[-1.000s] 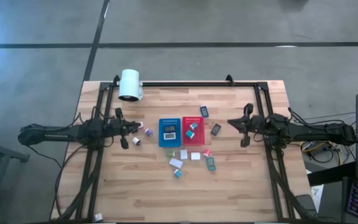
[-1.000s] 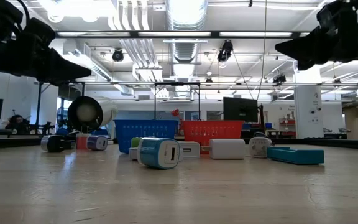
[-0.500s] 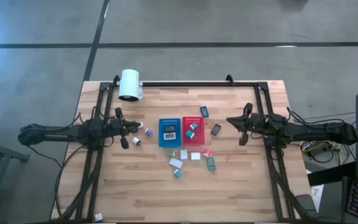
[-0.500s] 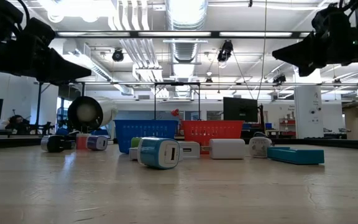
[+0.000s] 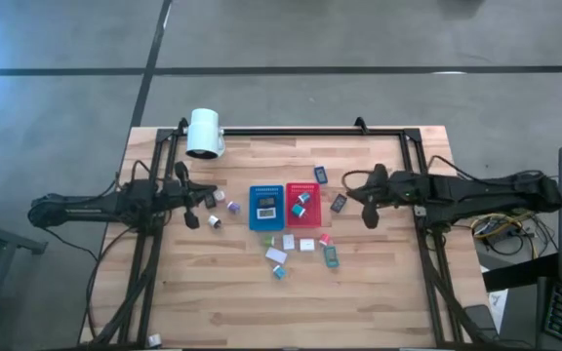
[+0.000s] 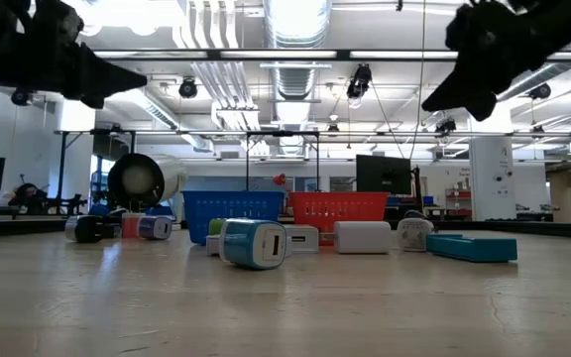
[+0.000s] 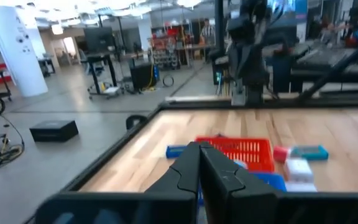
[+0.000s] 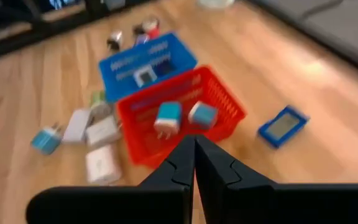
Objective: Pick & Place Office items
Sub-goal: Put the pink charger adapter into the red bin
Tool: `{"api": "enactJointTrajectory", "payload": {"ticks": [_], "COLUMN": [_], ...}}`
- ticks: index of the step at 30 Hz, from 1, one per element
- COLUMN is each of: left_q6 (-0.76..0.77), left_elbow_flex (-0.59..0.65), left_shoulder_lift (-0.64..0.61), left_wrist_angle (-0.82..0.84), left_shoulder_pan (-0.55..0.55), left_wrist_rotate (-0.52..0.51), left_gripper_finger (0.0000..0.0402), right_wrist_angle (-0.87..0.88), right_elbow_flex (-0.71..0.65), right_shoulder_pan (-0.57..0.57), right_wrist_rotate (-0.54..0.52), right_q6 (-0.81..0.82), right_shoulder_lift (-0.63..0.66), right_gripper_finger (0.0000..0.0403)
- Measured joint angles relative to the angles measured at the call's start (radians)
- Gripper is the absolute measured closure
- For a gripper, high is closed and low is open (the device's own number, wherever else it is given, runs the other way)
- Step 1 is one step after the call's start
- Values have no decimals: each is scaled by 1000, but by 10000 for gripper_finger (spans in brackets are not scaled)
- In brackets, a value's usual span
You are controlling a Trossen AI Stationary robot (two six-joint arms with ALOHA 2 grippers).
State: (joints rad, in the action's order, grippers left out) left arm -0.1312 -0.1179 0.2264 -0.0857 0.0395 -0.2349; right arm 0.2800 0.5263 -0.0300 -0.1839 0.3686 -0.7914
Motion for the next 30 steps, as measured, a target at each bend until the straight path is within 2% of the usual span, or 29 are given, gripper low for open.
{"api": "enactJointTrajectory", "payload": {"ticks": [4, 7, 14, 21, 30], "left_q6": [0, 0, -19, -29, -3], "left_elbow_flex": [8, 8, 8, 8, 8], "left_shoulder_lift": [2, 6, 6, 6, 7], "left_wrist_angle": [67, 94, 86, 79, 79], "left_shoulder_pan": [0, 0, 0, 0, 0], "left_wrist_rotate": [0, 0, 1, 1, 3], "left_gripper_finger": [388, 394, 395, 387, 394], "right_wrist_angle": [107, 176, 178, 179, 189], "right_elbow_flex": [111, 174, 260, 312, 389], "right_shoulder_pan": [81, 114, 174, 215, 215], "right_wrist_rotate": [-26, -23, 66, 86, 88], "right_q6": [106, 181, 205, 287, 295], "right_shoulder_lift": [-144, -249, -468, -653, -796], "right_gripper_finger": [391, 372, 274, 186, 152]}}
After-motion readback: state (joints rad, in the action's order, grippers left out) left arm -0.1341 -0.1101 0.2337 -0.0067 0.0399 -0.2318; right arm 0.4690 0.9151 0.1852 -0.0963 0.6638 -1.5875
